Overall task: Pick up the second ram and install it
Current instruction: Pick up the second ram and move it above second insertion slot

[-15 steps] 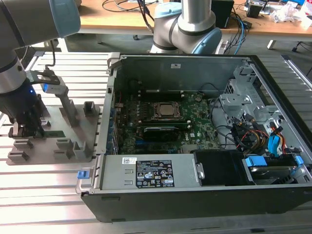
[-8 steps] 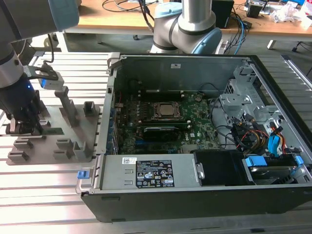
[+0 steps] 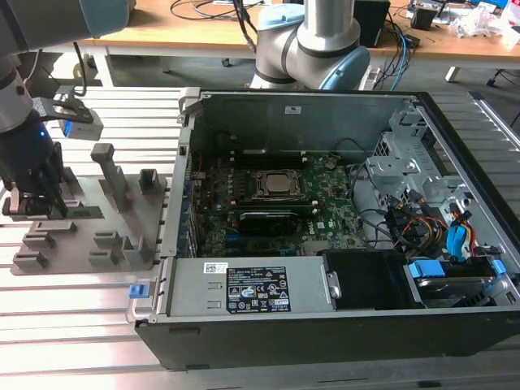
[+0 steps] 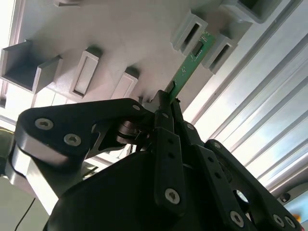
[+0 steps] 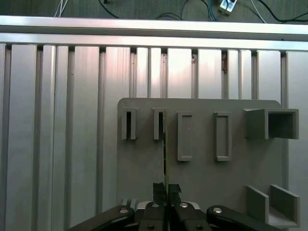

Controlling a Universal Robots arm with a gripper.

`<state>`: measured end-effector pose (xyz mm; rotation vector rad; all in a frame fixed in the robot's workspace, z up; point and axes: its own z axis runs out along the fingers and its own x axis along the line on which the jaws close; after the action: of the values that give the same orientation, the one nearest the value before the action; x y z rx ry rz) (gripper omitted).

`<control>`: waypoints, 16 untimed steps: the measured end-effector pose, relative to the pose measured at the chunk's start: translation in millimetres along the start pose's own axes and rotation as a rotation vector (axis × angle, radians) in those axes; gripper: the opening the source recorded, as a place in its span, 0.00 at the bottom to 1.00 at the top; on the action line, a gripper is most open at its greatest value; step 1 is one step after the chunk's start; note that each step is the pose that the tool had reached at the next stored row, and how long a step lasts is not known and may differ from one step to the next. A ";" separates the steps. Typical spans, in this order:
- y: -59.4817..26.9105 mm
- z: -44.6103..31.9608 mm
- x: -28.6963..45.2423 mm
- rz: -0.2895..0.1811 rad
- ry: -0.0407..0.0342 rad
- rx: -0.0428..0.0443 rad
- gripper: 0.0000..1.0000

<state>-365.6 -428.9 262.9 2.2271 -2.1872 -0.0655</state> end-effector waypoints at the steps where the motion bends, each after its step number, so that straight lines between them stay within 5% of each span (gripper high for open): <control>1: 0.1 -1.3 -0.1 0.000 0.0000 0.0000 0.14; 16: 0.9 -23.1 -1.8 0.000 0.0018 0.0000 0.14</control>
<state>-365.6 -427.5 286.1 2.2262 -2.1863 -0.0635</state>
